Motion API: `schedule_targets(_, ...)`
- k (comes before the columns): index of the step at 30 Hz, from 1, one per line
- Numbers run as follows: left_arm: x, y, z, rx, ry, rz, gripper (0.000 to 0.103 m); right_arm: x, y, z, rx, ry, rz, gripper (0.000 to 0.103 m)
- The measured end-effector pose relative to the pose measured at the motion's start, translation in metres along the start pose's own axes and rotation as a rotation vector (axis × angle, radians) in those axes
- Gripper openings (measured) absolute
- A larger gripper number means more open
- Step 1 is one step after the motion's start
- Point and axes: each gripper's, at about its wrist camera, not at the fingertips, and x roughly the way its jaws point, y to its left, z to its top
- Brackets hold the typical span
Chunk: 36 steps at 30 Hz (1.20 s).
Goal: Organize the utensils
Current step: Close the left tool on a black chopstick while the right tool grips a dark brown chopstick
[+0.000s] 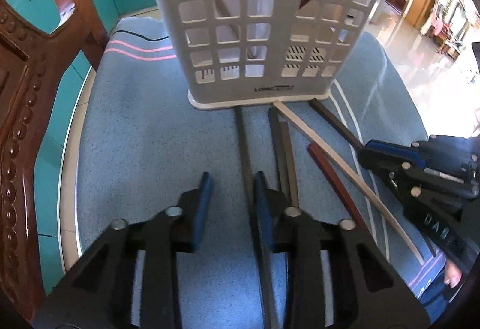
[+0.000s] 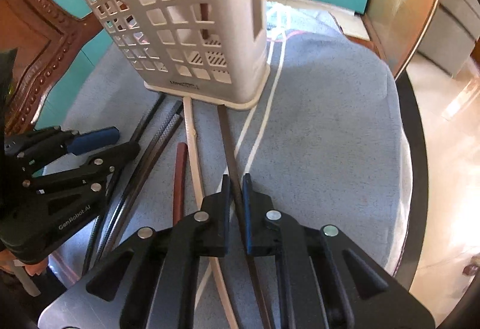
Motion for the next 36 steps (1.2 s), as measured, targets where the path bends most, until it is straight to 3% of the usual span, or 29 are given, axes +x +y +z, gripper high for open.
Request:
schedule_targets(2, -0.003, -0.001, -0.004, 0.017, 0.013, -0.011, 0.016, -0.001, -0.010, -0.001, 0.035, 0.039, 0.036, 0.007)
schedule_targets(4, -0.005, -0.001, -0.006, 0.038, 0.029, -0.027, 0.015, -0.003, -0.017, -0.002, 0.045, 0.057, 0.047, 0.007)
schedule_targets(8, -0.010, 0.002, -0.012, 0.038, 0.039, -0.058, 0.015, -0.011, -0.021, -0.003, 0.039, 0.007, 0.010, 0.010)
schedule_targets(14, -0.003, 0.006, -0.004, 0.005, 0.011, -0.008, 0.025, -0.007, -0.003, -0.004, -0.030, -0.028, -0.052, 0.023)
schedule_targets(22, 0.006, 0.005, 0.011, -0.005, -0.020, 0.057, 0.026, 0.001, 0.014, -0.006, -0.068, -0.052, -0.102, 0.023)
schedule_targets(24, 0.005, 0.002, 0.011, 0.005, -0.027, 0.069, 0.026, 0.001, 0.014, -0.007, -0.071, -0.054, -0.102, 0.023)
schedule_targets(29, -0.001, -0.009, 0.008, 0.023, -0.033, 0.065, 0.019, 0.001, 0.012, -0.010, -0.074, -0.054, -0.086, 0.007)
schedule_targets(32, -0.005, -0.024, 0.003, 0.036, -0.035, 0.054, 0.010, 0.000, 0.012, -0.008, -0.076, -0.052, -0.070, 0.007)
schedule_targets(36, -0.005, -0.033, 0.001, 0.058, -0.035, 0.053, 0.008, -0.002, 0.015, -0.010, -0.085, -0.042, -0.050, 0.007)
